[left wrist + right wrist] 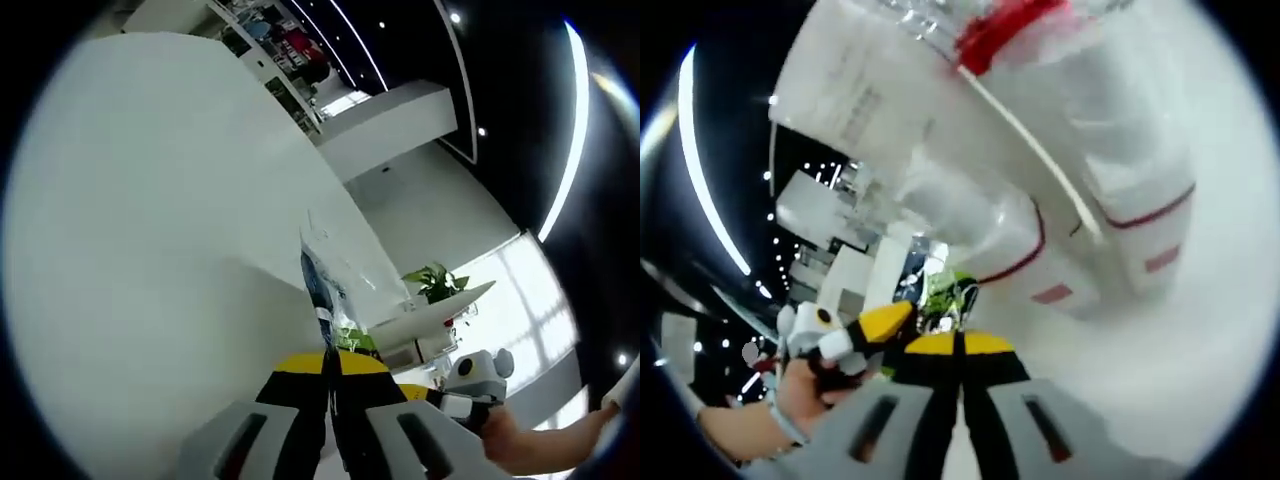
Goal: Arrange the skincare products in the storage area until every visible bottle or jar stands upright without overlapping.
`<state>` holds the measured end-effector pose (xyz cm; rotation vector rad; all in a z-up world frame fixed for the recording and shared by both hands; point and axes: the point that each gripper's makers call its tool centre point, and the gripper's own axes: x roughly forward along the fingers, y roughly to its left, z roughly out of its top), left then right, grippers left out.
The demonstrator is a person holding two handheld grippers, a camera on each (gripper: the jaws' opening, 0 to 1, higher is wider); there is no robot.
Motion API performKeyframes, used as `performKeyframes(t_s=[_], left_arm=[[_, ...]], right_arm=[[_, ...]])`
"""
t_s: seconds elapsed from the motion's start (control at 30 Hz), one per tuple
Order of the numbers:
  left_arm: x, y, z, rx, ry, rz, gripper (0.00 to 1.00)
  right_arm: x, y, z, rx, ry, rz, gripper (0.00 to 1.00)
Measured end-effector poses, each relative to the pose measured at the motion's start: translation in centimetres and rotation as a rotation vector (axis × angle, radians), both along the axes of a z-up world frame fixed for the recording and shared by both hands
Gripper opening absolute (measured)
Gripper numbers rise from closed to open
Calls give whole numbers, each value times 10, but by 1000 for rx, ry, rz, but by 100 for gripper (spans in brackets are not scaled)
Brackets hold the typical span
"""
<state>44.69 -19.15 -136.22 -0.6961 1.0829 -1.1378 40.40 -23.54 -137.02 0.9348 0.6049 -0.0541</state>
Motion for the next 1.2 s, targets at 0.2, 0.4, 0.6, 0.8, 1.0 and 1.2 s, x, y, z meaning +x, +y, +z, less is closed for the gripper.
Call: performKeyframes(t_s=[0.2, 0.4, 0.6, 0.8, 1.0, 1.2], left_arm=[[4, -4, -9, 26, -6, 0, 2], [8, -1, -12, 45, -3, 30, 4], [9, 7, -13, 91, -51, 49, 17], [19, 26, -13, 114, -60, 133, 19], [5, 29, -18, 139, -63, 100, 20], [-7, 30, -19, 152, -57, 72, 20]], right_arm=[[1, -3, -10, 17, 23, -10, 0], [2, -1, -18, 67, 39, -6, 0], [0, -1, -21, 75, 47, 0, 0], [-1, -5, -25, 90, 58, -18, 0], [1, -4, -26, 75, 64, -38, 0], [-1, -7, -26, -10, 77, -47, 4]])
